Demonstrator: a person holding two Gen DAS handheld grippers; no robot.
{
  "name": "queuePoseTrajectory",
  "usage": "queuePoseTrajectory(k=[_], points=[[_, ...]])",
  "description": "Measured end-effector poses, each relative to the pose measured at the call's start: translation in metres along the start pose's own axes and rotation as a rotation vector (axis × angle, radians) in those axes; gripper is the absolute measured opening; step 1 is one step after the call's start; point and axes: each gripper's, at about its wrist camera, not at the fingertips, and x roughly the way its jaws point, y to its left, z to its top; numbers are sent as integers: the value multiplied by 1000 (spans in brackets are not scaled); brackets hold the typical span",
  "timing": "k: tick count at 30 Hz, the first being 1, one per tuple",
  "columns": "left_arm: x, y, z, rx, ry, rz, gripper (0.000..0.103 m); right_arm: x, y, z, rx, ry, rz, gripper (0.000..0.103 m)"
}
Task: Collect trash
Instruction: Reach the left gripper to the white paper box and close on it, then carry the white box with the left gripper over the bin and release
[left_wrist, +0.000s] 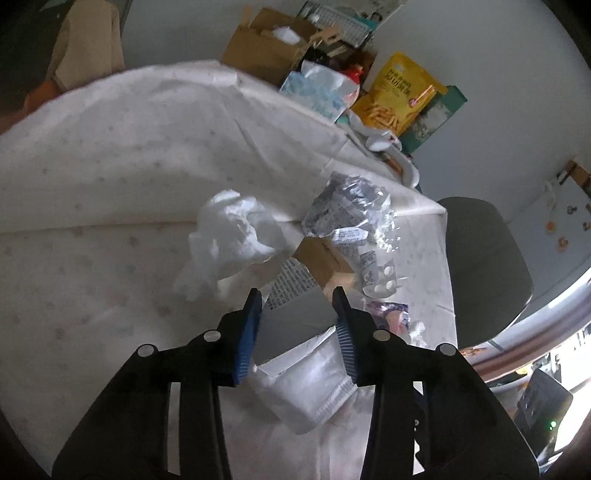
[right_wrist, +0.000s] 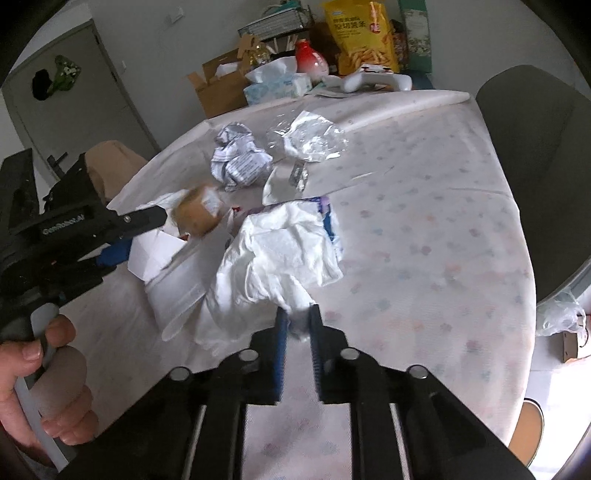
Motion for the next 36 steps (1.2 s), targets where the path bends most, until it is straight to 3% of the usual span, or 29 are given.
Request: queuePoseTrajectory(k=[6, 17, 24, 36], points=[[-29, 2, -5, 0, -40, -13, 39, -23, 5, -5, -2, -49, 35, 5], [-62, -12, -12, 50, -98, -14, 39, -70, -9, -10, 7, -129, -7, 5], [-54, -45, -29, 121, -72, -49, 39, -96, -41, -22, 58, -155, -67, 5], [-18, -128, -58, 273, 24, -181, 40, -143, -114, -48, 198, -198, -235, 5]])
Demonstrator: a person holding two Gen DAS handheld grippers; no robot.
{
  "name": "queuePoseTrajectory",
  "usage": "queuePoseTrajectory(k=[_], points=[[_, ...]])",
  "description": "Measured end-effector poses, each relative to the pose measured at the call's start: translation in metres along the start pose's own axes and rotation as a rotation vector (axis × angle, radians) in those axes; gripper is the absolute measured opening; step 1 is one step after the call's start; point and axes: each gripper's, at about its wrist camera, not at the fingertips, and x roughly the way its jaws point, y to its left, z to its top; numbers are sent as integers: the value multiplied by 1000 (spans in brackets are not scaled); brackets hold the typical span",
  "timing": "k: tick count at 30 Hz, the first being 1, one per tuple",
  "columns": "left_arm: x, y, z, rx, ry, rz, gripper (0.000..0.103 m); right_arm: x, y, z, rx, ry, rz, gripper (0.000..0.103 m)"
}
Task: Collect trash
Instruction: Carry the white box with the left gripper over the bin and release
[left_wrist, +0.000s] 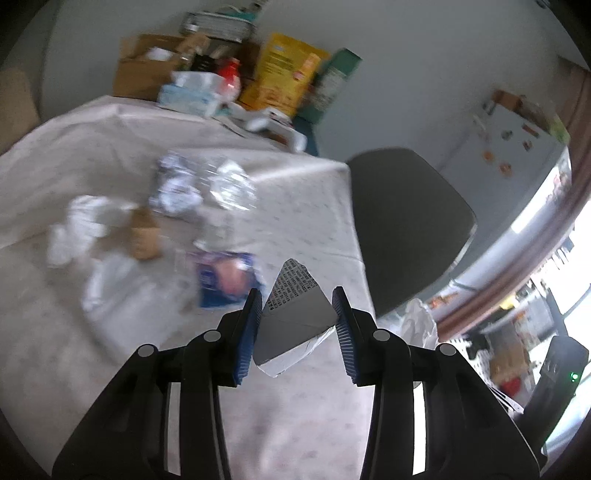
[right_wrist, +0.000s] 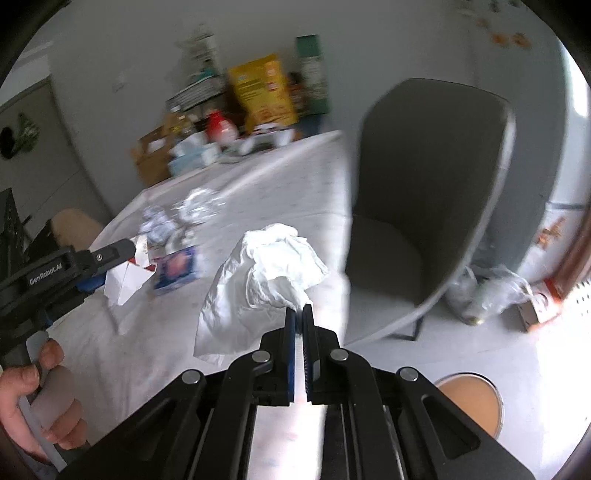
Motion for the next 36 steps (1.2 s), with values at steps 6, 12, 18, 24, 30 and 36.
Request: queuePoseTrajectory(k=[6, 12, 18, 24, 30, 36], points=[[27, -39, -10, 65, 66, -57, 40, -14, -49, -12, 79, -2, -90, 5], [51, -82, -24, 135, 126, -100, 40, -22, -90, -28, 147, 8, -154, 5], [72, -118, -41, 194, 179, -126, 40, -25, -131, -48, 218, 20, -209, 5], [94, -144, -63, 243, 245, -127, 40, -18, -163, -70, 283, 41, -237, 5], [117, -164, -85, 295, 311, -123, 40, -3, -197, -98, 366, 86, -265, 5], [138, -184, -107, 335, 376, -124, 40, 14, -230, -124, 435, 122, -281, 5]])
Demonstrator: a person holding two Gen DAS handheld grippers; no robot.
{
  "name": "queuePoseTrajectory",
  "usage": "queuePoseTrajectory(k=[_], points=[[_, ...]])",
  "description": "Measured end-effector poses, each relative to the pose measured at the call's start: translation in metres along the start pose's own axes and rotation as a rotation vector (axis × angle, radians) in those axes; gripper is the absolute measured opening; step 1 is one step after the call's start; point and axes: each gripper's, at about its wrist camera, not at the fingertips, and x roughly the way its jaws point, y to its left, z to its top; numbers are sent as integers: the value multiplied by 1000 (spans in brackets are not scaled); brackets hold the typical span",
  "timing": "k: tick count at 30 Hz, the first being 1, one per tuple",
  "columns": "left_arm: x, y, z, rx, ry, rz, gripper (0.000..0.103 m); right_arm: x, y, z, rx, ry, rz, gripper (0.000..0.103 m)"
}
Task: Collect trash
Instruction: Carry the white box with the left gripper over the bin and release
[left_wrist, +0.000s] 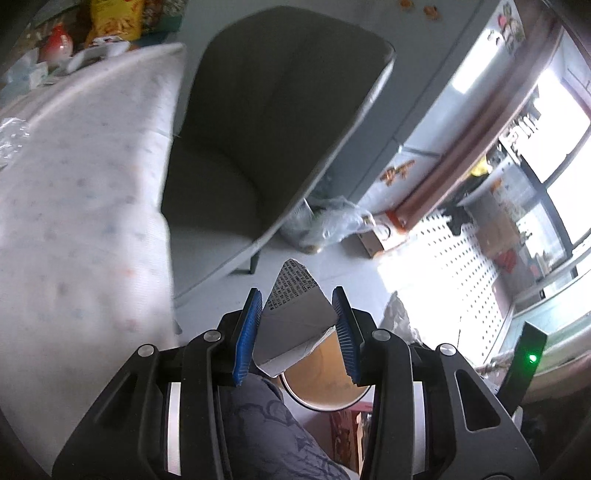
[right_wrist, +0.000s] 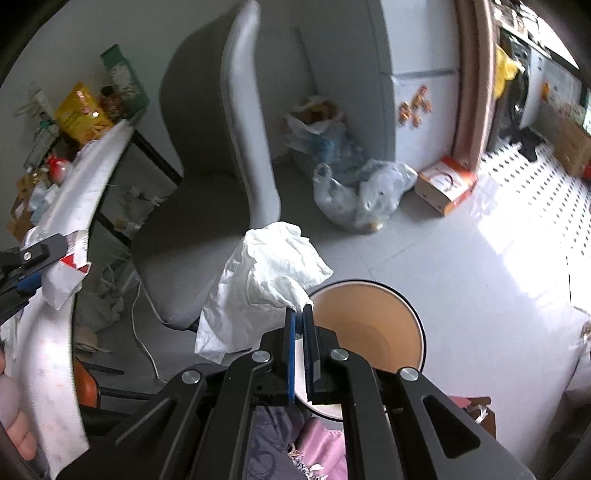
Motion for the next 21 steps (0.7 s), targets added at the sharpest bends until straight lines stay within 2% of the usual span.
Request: queuePoseTrajectory(k=[6, 8, 9, 10, 11, 17, 21], points=[[25, -17, -2, 29, 58, 4, 39, 36, -30, -10, 78, 66, -17, 9], [31, -22, -3, 39, 70, 4, 39, 50, -41, -14, 104, 102, -22, 13], [35, -25, -4, 46, 79, 5, 40, 54, -45, -16, 112, 116, -18, 28], [38, -28, -4, 51, 87, 5, 39, 57, -49, -18, 124, 125, -11, 57], [42, -31, -5, 55, 97, 3, 39, 58, -53, -20, 133, 120, -9, 66], [57, -47, -11, 86, 134, -4, 40, 53, -79, -26, 185, 111, -32, 66], [66, -59, -15, 106, 165, -24, 40, 34, -95, -27, 217, 82, -53, 67]])
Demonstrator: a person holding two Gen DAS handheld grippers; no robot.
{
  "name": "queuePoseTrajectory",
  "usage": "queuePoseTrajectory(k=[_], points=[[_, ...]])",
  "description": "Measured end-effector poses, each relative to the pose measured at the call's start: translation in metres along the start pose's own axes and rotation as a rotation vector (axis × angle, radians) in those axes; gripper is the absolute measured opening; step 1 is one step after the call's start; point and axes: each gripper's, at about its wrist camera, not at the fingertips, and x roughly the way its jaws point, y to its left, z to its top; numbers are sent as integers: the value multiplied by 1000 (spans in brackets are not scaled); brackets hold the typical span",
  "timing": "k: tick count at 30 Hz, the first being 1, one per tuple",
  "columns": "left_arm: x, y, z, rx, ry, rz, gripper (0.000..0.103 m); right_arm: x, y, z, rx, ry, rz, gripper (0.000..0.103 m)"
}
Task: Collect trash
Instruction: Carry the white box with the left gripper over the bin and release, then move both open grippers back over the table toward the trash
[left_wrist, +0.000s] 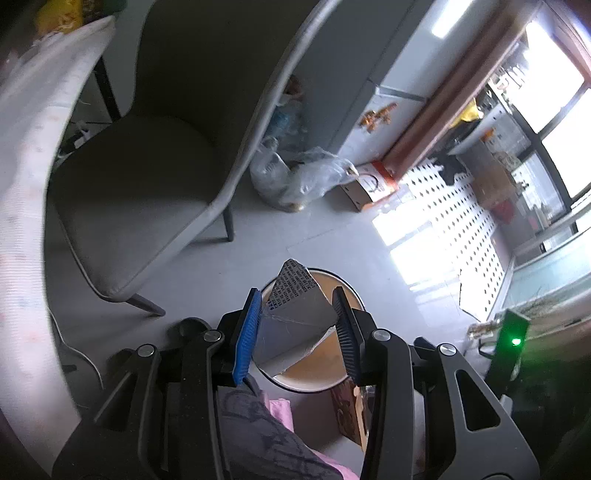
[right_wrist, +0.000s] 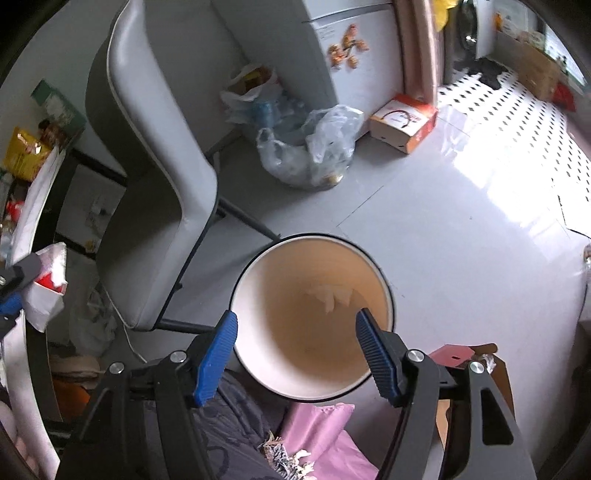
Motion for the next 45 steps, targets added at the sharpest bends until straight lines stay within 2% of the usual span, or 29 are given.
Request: queuePoseTrajectory(k=[3, 6, 7, 9, 12, 18, 22, 30, 34, 39, 45], points=[[8, -8, -3, 12, 26, -25, 40, -19, -12, 2, 24, -38, -21, 74], [14, -21, -3, 16, 40, -69, 42, -37, -24, 2, 53, -73, -38, 76], [14, -24, -3, 16, 40, -95, 48, -41, -28, 3, 63, -82, -43, 76], [10, -28, -1, 17, 33, -136, 81, -47, -29, 4, 72, -95, -48, 76], [-8, -26, 3, 30, -24, -117, 95, -52, -24, 8, 62, -98, -39, 78], [-60, 3, 16, 20, -148, -66, 97, -68, 25, 12, -39, -161, -14, 91], [-101, 25, 18, -4, -248, -19, 97, -81, 57, 14, -93, -195, 24, 95], [-176, 72, 1, -70, -453, 45, 97, -112, 135, 8, -223, -240, 127, 95], [-204, 100, -11, -120, -529, 73, 97, -123, 177, 1, -290, -264, 183, 95], [-229, 137, -33, -185, -583, 111, 97, -130, 219, -12, -360, -261, 227, 95], [-248, 179, -57, -262, -593, 171, 97, -134, 263, -28, -434, -252, 257, 95]])
